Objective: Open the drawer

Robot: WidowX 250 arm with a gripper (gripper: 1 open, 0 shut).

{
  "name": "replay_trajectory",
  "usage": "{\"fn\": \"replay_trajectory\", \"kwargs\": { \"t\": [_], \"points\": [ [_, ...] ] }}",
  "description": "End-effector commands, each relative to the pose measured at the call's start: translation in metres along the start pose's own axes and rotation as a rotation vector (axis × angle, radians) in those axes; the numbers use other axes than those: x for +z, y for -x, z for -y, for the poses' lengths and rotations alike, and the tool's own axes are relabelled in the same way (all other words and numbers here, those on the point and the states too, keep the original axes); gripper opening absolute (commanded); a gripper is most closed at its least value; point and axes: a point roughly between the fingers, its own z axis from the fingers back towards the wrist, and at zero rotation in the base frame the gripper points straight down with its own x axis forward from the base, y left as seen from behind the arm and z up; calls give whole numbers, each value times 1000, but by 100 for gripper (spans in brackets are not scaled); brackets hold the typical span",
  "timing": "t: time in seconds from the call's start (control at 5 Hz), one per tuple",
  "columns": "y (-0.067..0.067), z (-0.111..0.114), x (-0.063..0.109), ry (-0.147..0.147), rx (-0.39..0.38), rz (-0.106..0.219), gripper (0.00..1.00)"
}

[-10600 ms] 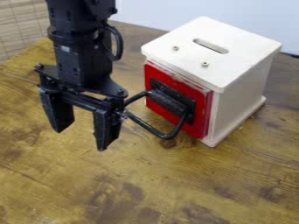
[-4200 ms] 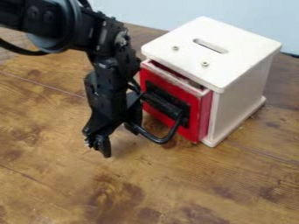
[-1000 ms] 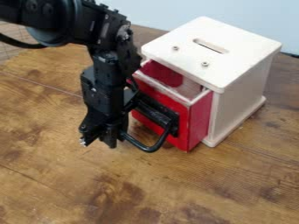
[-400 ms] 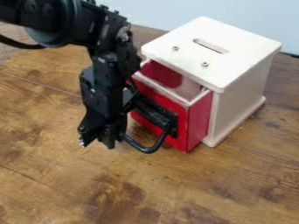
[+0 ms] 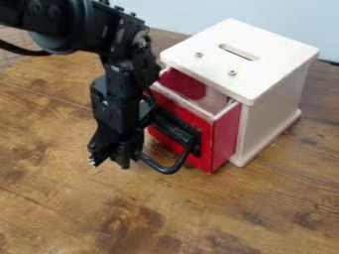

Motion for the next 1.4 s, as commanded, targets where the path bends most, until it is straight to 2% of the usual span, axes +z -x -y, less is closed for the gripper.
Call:
{"fn": "replay_trajectory", "kwargs": {
  "t": [0.0, 1.2],
  "points": [
    [-17, -9, 9, -21, 124, 25, 0],
    [-25, -13, 2, -53, 130, 49, 0]
  ]
}}
